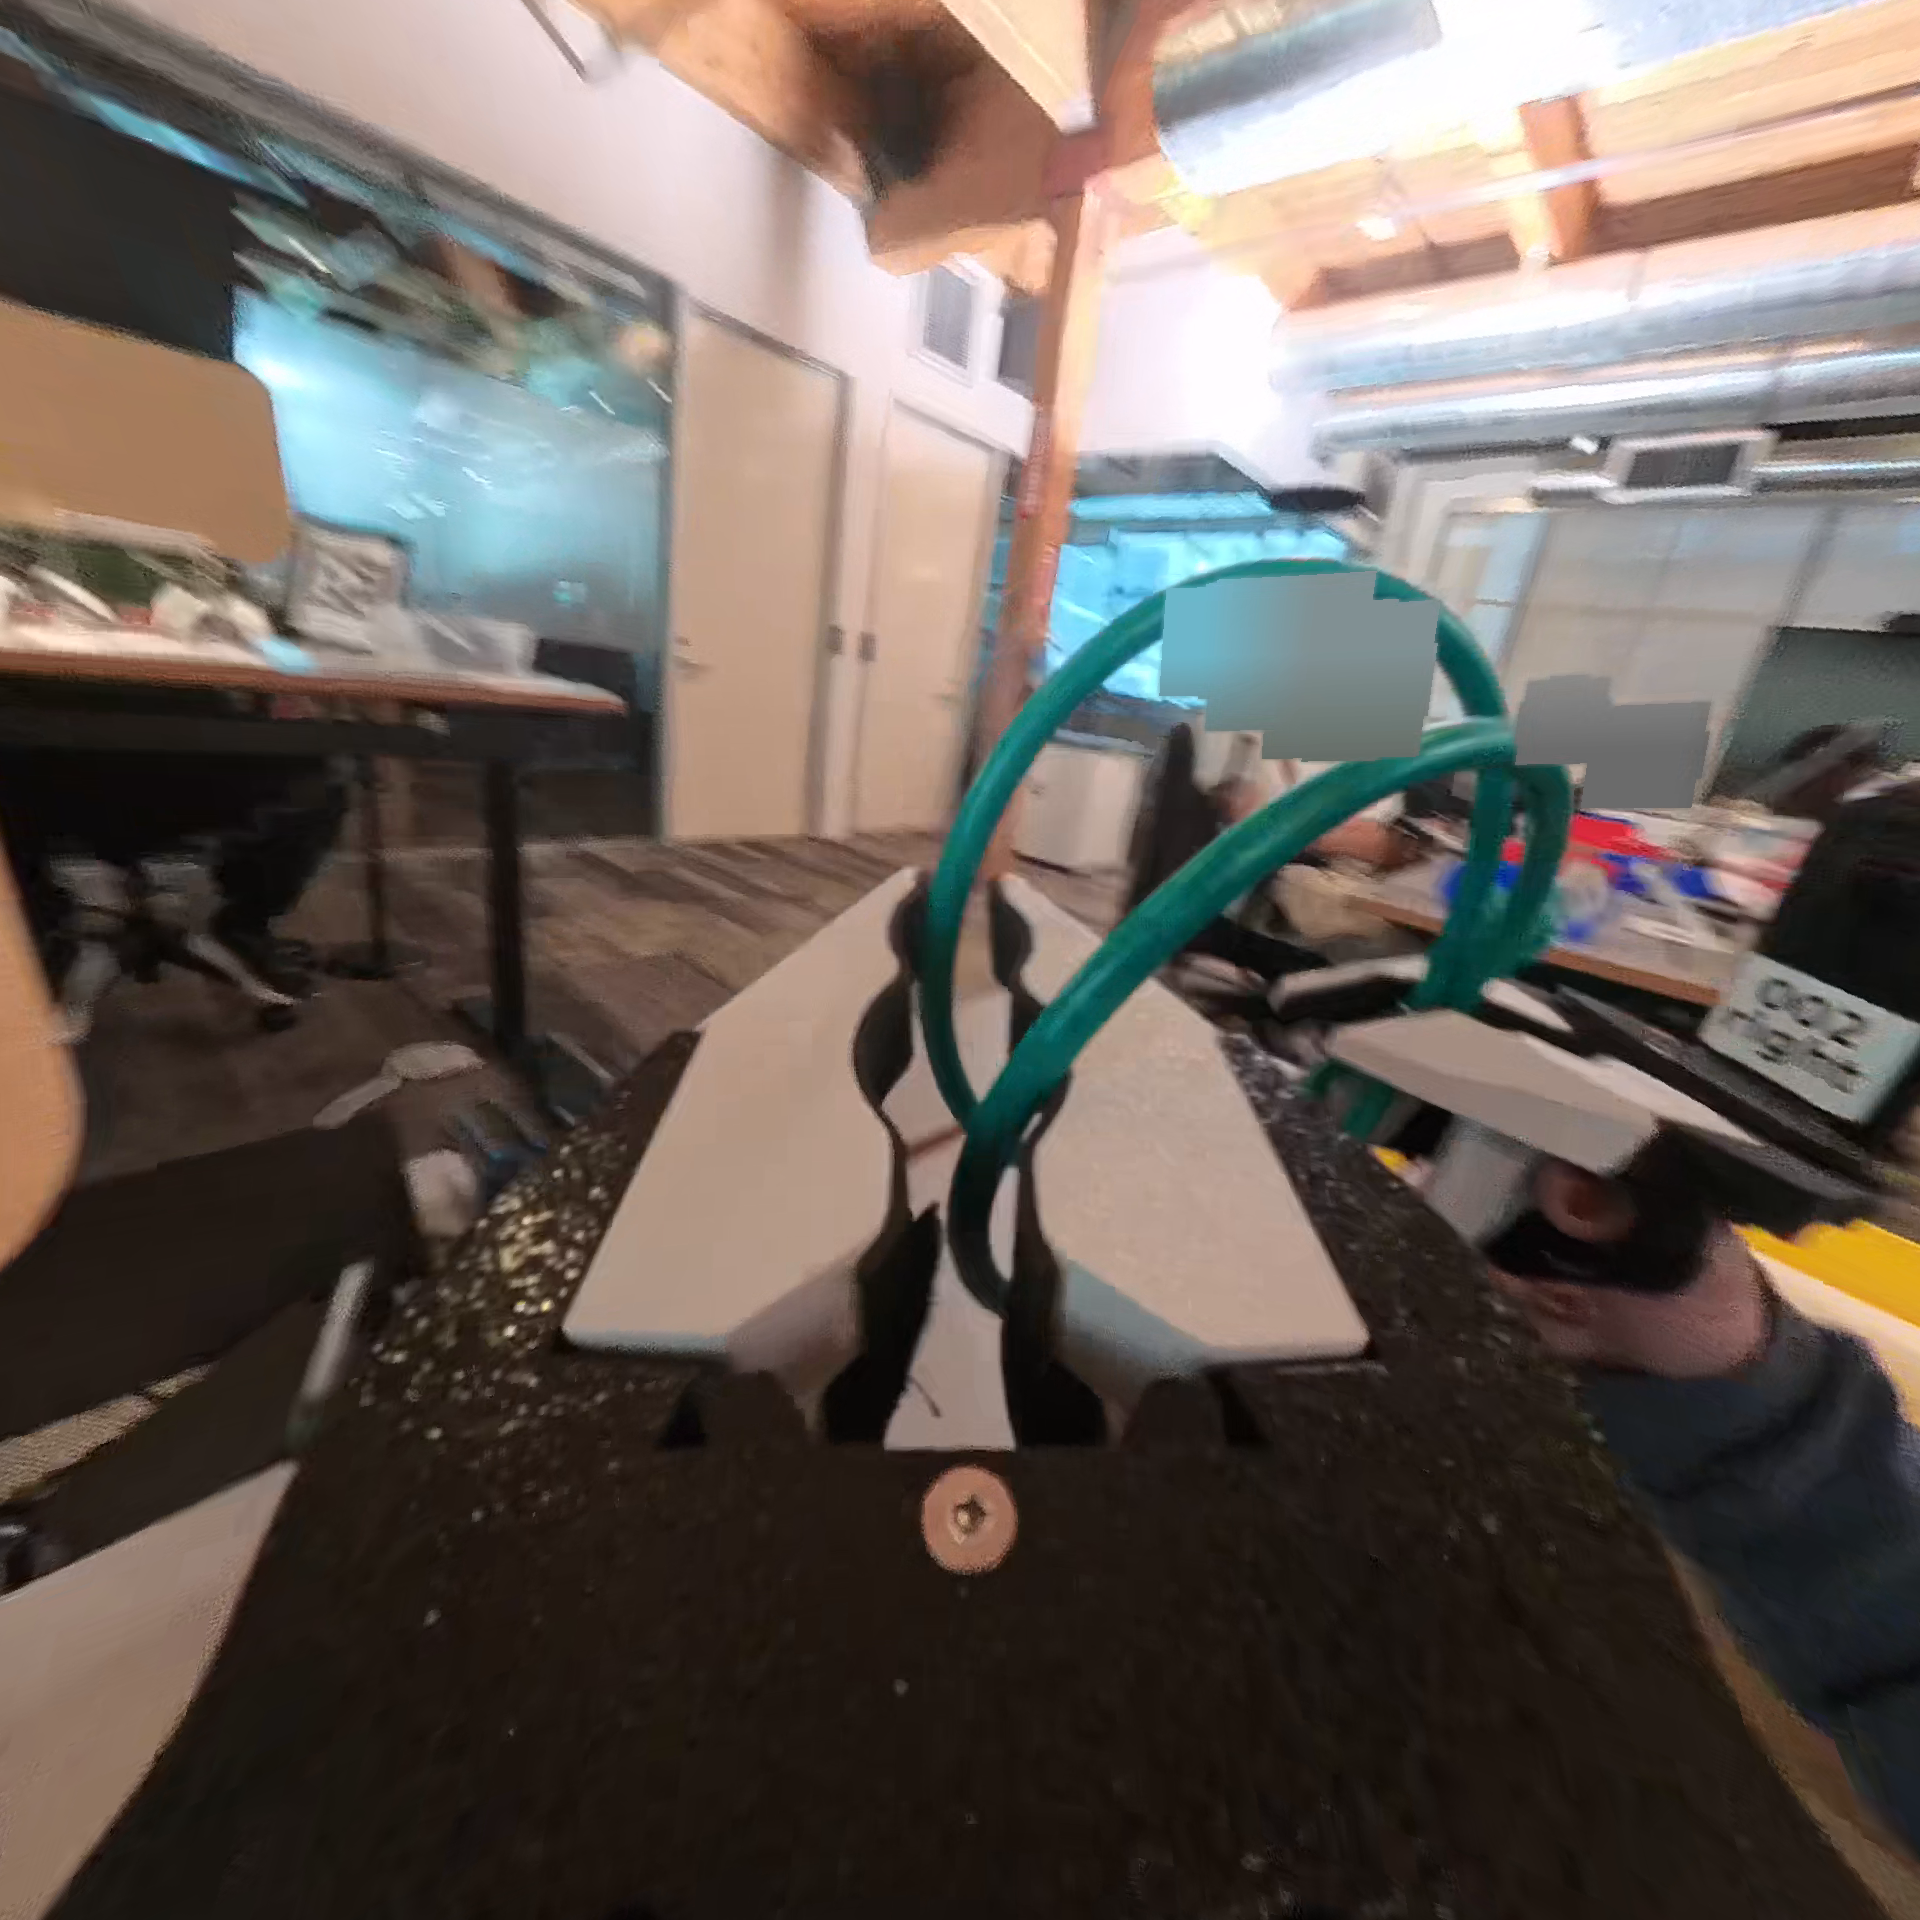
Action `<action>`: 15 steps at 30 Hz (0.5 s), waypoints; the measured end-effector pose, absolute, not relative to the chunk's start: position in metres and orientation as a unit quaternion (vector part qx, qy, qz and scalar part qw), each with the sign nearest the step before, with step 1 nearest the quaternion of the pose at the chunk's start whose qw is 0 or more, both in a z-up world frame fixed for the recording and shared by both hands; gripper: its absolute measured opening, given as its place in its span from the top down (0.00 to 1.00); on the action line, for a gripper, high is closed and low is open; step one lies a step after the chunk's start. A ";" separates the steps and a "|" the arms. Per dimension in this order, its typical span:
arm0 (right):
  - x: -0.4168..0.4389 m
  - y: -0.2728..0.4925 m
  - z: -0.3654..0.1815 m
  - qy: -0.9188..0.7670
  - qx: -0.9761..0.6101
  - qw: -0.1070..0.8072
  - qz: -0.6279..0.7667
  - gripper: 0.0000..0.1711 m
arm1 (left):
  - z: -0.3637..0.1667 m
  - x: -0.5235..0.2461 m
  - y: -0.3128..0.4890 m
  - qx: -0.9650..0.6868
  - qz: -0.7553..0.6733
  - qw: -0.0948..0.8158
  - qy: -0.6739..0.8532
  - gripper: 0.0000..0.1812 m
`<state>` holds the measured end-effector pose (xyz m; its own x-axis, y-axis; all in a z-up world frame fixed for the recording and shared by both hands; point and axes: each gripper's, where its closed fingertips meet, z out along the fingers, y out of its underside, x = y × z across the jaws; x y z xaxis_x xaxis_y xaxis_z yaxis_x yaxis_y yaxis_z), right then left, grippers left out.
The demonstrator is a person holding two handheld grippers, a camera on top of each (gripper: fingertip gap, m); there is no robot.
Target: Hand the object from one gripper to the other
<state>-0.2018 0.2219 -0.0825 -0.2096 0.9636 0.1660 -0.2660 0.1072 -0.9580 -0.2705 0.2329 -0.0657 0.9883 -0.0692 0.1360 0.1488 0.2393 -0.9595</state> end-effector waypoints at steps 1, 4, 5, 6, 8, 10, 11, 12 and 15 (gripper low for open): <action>-0.202 0.225 -0.080 -0.518 -0.339 0.547 0.564 0.94 | -0.070 -0.265 0.234 -0.629 -0.104 0.770 -0.018 0.87; -0.196 0.237 -0.073 -0.520 -0.341 0.599 0.504 0.94 | -0.077 -0.260 0.230 -0.650 -0.187 0.736 -0.023 0.54; -0.194 0.242 -0.072 -0.521 -0.340 0.623 0.474 0.93 | -0.078 -0.262 0.228 -0.651 -0.202 0.731 -0.034 0.48; -0.191 0.246 -0.071 -0.521 -0.334 0.649 0.442 0.94 | -0.079 -0.265 0.227 -0.653 -0.217 0.724 -0.049 0.43; -0.186 0.250 -0.065 -0.518 -0.302 0.711 0.368 0.94 | -0.081 -0.261 0.224 -0.652 -0.293 0.695 -0.077 0.35; -0.183 0.246 -0.059 -0.513 -0.250 0.770 0.286 0.94 | -0.084 -0.240 0.215 -0.637 -0.440 0.627 -0.083 0.33; -0.182 0.241 -0.058 -0.511 -0.217 0.794 0.248 0.94 | -0.078 -0.233 0.209 -0.609 -0.510 0.603 -0.074 0.32; -0.183 0.235 -0.058 -0.511 -0.188 0.811 0.213 0.94 | -0.074 -0.233 0.205 -0.585 -0.551 0.591 -0.074 0.31; -0.186 0.221 -0.060 -0.504 -0.126 0.844 0.131 0.94 | -0.072 -0.235 0.207 -0.567 -0.568 0.590 -0.081 0.29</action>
